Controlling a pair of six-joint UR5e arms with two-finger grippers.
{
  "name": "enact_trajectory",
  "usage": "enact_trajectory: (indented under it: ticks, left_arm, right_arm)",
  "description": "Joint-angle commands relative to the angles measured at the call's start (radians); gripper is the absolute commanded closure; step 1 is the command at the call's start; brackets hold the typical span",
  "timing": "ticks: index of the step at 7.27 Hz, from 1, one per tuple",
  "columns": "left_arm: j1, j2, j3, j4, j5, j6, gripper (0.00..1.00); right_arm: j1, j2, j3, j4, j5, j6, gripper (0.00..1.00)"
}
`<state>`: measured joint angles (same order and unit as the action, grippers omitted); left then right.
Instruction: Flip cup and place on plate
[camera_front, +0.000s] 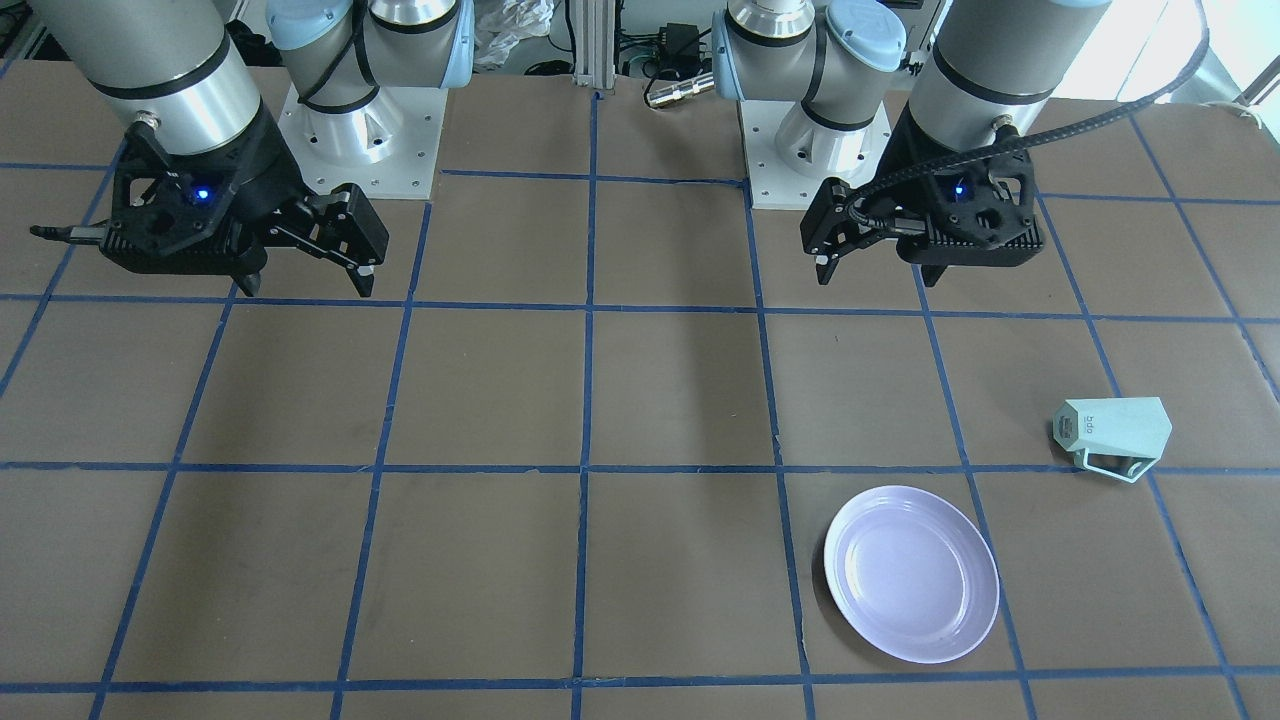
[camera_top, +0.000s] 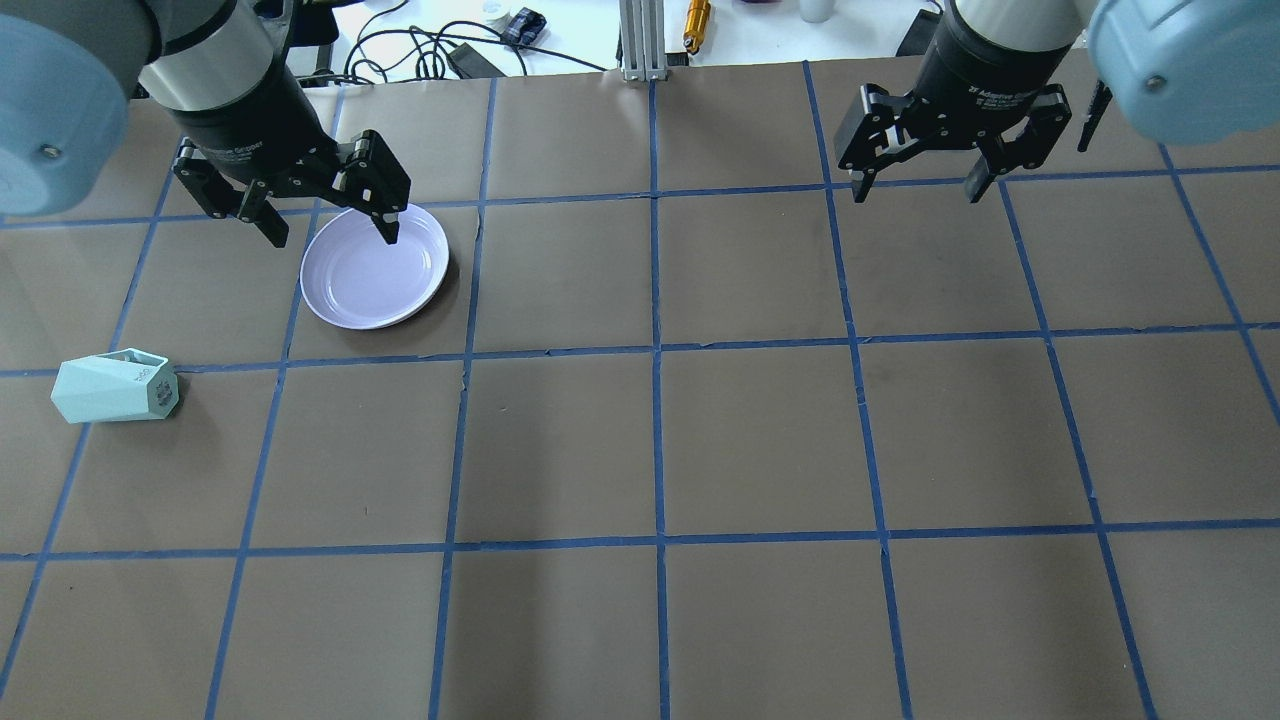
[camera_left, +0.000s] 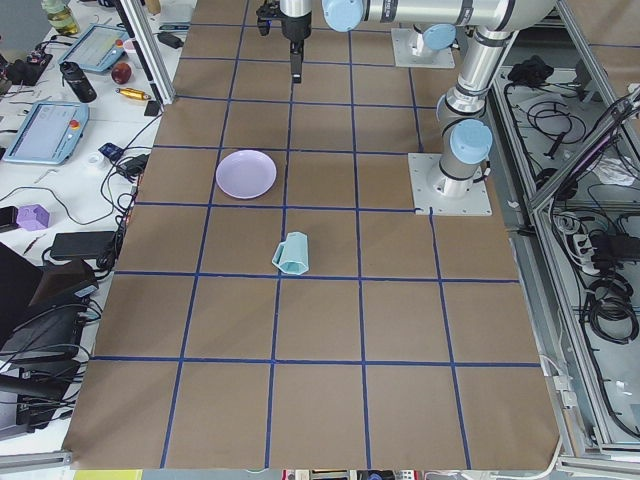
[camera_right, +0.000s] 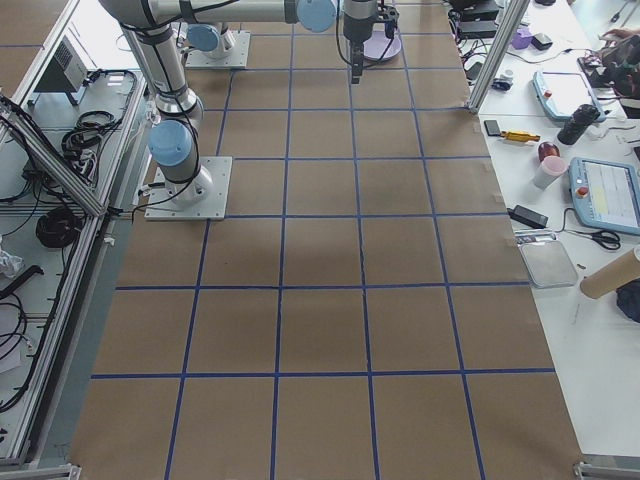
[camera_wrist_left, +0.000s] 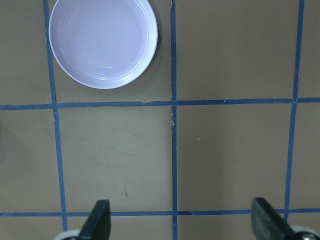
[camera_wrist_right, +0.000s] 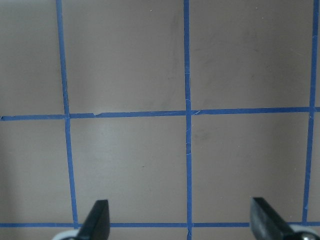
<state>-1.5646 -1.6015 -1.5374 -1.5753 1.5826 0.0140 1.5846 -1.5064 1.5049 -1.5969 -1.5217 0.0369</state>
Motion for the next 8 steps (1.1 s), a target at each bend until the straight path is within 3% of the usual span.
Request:
enact_trajectory:
  ticks: [1,8]
  left_arm:
    - [0.000,0.005,-0.001,0.003,0.000,0.000,0.00]
    - [0.011,0.002,0.013,0.001,-0.001,-0.003,0.00]
  right_arm:
    - [0.000,0.000,0.000,0.000,0.000,0.000,0.00]
    - [0.000,0.000,0.000,0.000,0.000,0.000,0.00]
